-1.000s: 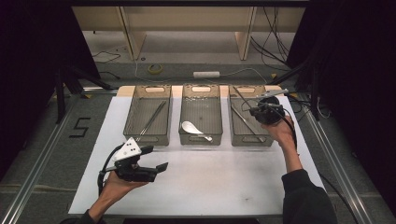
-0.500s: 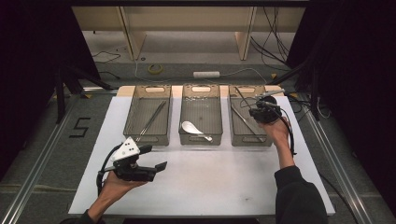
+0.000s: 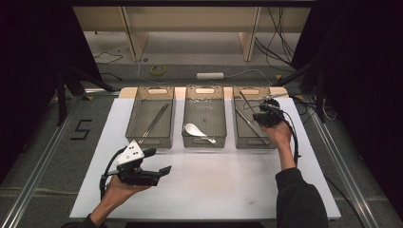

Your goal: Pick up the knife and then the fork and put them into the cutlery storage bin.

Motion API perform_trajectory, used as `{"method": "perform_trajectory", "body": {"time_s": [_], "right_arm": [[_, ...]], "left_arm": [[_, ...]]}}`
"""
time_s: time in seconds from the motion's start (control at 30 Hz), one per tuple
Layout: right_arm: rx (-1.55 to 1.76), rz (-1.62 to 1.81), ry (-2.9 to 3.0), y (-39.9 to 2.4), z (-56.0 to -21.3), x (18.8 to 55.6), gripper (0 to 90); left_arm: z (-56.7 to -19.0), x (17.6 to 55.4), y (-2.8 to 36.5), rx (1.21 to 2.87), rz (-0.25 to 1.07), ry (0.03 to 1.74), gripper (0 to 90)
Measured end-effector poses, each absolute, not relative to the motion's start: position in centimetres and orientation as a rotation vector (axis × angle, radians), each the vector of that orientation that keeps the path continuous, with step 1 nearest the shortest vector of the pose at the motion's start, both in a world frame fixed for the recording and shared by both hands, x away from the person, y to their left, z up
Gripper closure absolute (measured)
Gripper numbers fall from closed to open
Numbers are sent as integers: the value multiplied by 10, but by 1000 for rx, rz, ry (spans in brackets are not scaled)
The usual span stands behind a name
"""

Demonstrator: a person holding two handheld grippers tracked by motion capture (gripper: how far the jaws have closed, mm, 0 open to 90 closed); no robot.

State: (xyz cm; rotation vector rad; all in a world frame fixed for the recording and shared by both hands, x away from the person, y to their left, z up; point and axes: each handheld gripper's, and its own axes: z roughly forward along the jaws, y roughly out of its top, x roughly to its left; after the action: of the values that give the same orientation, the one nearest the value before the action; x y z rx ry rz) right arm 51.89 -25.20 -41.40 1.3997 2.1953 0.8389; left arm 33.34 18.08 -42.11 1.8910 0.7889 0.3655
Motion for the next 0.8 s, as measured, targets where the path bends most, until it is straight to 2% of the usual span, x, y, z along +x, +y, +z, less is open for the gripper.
{"method": "perform_trajectory", "body": {"time_s": [0.57,0.63,0.67,0.8], "right_arm": [[1495,753,2211,-252,-427,523,864],[1504,787,2215,-252,-428,522,806],[1508,806,2213,-252,-427,522,743],[1478,832,2222,-250,-422,520,703]], "left_arm": [[-421,334,180,1893,369,784,158],[-421,334,180,1893,370,784,158],[-421,334,180,1893,370,785,158],[-421,333,180,1891,368,788,158]]}}
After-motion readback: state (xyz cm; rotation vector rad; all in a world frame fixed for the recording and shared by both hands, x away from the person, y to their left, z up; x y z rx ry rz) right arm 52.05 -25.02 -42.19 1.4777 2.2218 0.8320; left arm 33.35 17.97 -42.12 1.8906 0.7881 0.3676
